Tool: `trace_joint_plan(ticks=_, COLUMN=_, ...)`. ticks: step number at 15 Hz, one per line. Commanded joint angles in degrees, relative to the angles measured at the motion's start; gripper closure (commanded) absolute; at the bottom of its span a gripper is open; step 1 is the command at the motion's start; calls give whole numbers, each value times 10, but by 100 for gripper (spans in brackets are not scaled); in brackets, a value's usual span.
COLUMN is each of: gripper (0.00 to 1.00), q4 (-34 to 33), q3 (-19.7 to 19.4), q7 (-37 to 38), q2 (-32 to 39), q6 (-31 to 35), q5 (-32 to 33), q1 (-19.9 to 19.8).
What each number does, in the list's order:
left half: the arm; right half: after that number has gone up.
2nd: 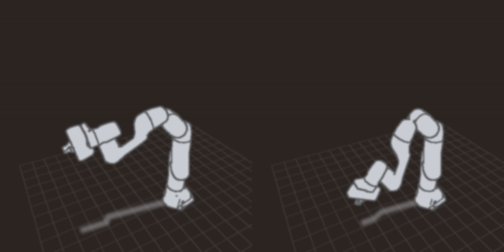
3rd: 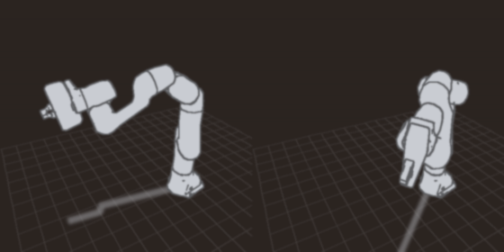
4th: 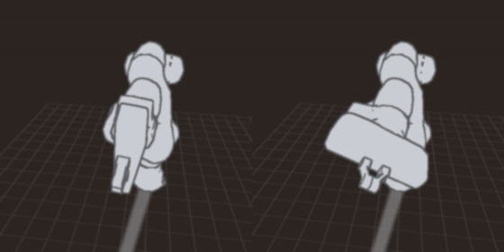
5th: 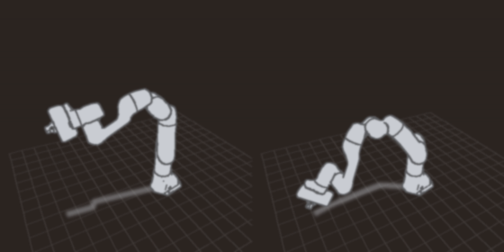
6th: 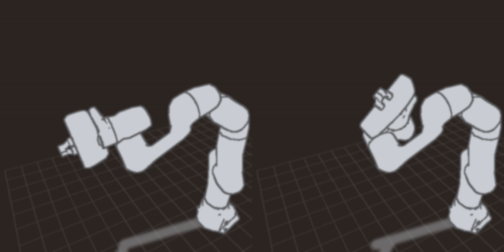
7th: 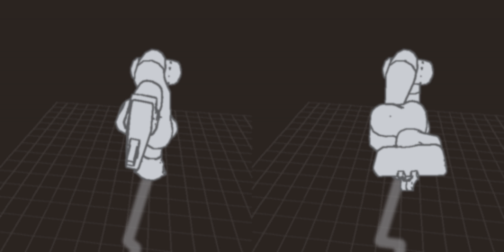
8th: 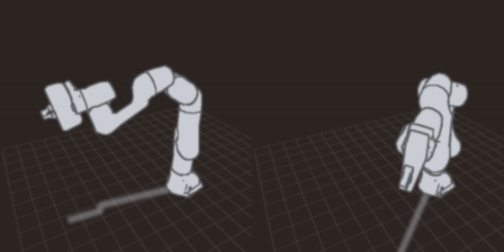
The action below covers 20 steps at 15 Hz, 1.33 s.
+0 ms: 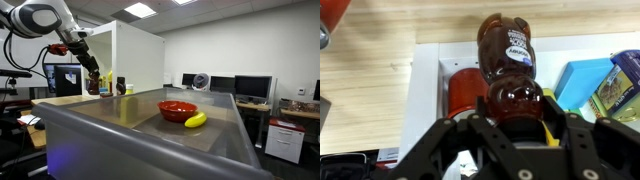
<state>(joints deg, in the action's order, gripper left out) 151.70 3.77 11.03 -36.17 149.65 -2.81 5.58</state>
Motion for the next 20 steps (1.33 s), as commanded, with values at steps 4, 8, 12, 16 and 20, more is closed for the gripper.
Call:
trace_joint_plan(ticks=4, gripper=67, q4=25, q3=-67, q7=-118, q2=-36, q6=-27, q5=-11, q1=5)
trace_joint_plan(ticks=8, gripper=67, q4=31, q3=-119, q7=-177, q2=-30, q6=-18, q5=-20, q1=5)
trace_joint_plan(ticks=12, gripper=67, q4=33, q3=-162, q7=-222, q2=-30, q6=-3, q5=-32, q1=12)
trace_joint_plan(ticks=16, gripper=67, q4=32, q3=-207, q7=-274, q2=-21, q6=15, q5=-68, q1=39)
trace_joint_plan(ticks=20, gripper=67, q4=25, q3=-189, q7=-248, q2=-12, q6=-24, q5=-52, q1=6)
